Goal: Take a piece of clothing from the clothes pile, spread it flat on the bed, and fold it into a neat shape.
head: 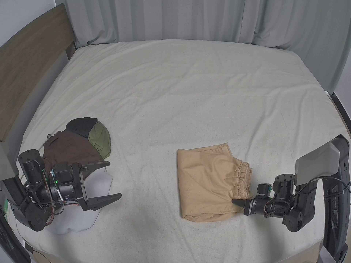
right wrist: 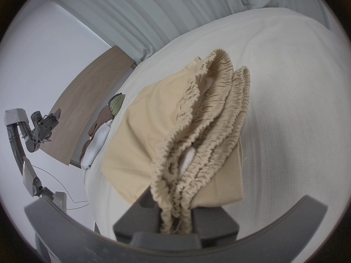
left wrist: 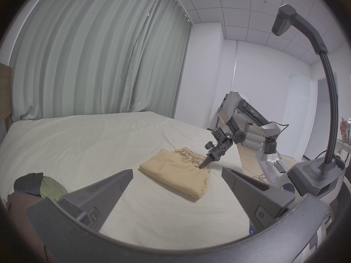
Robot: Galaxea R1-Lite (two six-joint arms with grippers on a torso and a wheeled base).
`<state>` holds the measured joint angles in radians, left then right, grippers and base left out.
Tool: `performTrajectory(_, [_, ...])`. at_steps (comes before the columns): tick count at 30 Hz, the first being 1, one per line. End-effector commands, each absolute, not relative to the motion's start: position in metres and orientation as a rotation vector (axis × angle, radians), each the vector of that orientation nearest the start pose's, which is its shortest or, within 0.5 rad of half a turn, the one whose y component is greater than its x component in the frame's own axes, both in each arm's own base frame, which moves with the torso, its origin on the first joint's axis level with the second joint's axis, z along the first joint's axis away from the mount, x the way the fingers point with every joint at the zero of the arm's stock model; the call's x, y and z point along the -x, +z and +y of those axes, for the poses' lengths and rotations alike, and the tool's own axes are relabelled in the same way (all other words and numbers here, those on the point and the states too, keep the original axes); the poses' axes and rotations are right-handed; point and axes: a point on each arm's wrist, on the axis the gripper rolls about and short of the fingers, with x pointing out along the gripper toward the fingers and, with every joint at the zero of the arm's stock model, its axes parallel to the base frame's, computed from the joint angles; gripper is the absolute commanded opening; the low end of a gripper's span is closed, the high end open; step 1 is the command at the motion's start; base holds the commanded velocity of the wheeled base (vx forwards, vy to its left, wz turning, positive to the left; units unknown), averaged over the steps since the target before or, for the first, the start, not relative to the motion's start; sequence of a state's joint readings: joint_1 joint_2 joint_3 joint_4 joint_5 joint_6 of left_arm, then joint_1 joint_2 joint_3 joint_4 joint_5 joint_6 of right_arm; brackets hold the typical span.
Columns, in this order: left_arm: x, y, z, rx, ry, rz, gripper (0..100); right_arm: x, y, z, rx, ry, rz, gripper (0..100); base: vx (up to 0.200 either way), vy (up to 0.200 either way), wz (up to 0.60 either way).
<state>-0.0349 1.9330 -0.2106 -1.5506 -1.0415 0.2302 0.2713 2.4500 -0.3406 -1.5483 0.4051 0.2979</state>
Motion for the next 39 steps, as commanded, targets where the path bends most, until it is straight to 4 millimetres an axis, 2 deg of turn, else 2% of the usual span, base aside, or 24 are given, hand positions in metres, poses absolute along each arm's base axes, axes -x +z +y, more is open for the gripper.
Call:
performTrajectory(1, [-0.244, 0.081, -0.028, -0.120, -1.084, 0.034, 100, -0.279, -0.050, 0.087, -0.316, 0.570, 0.662, 0, 0.000, 0.000, 0.00])
performTrajectory(9, [-0.244, 0.081, -0.028, -0.121, -1.084, 0.032, 100, -0.278, -0.047, 0.088, -0.315, 0.576, 0.654, 0, 0.000, 0.000, 0.00])
performTrajectory(17, [-0.244, 0.081, -0.028, -0.120, -1.084, 0.034, 100, -0.277, -0.032, 0.092, -0.310, 0.600, 0.612, 0, 0.000, 0.000, 0.00])
performTrajectory(39, [-0.244, 0.081, -0.028, -0.121, -1.084, 0.032, 100, -0.275, -0.012, 0.100, -0.300, 0.639, 0.551, 0, 0.000, 0.000, 0.00])
